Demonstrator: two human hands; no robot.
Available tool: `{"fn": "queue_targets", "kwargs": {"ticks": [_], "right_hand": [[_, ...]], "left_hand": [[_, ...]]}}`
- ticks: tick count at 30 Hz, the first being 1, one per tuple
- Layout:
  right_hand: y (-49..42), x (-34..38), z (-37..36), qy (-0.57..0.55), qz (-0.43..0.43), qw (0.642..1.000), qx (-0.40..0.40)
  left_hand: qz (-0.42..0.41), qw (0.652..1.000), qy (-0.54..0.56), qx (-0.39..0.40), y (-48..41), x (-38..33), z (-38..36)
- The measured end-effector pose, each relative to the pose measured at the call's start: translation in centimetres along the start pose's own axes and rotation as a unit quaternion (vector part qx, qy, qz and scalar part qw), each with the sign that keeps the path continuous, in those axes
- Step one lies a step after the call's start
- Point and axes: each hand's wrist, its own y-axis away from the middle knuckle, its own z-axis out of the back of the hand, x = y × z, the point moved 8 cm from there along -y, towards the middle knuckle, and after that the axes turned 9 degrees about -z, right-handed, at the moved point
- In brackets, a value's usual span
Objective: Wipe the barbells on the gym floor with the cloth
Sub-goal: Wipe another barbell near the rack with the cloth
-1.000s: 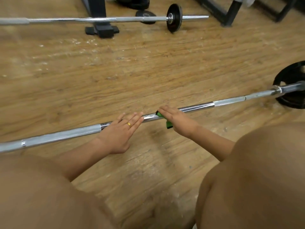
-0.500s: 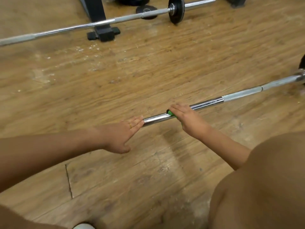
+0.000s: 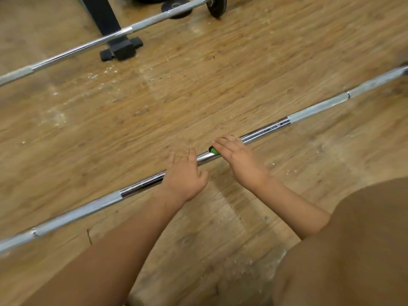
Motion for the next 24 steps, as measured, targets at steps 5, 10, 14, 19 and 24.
{"fn": "queue_targets", "kwargs": {"ticks": [5, 10, 14, 19, 24], "right_hand": [[1.1, 0.7, 0.4, 0.002, 0.034, 0.999, 0.007], [2.2, -0.6, 2.1, 0.021, 0.009, 1.0, -0.002], [4.2, 0.4, 1.8, 0.048, 0.021, 0.998, 0.015], [5.1, 0.2, 2.8, 0.053, 0.058, 0.997, 0.001], [6.8, 0.2, 2.3, 0.039, 0.007, 0.999, 0.006]], "left_hand": [[0.009, 0.996, 0.04, -0.077, 0.9, -0.6, -0.3], [-0.012, 0.993, 0.04, -0.109, 2.3, -1.5, -0.8], [-0.068, 0.987, 0.053, -0.138, 3.8, -2.3, -1.5], [-0.105, 0.985, 0.041, -0.133, 5.3, -3.2, -2.2], [-0.098, 0.985, -0.01, -0.141, 6.6, -4.3, -2.8]]}}
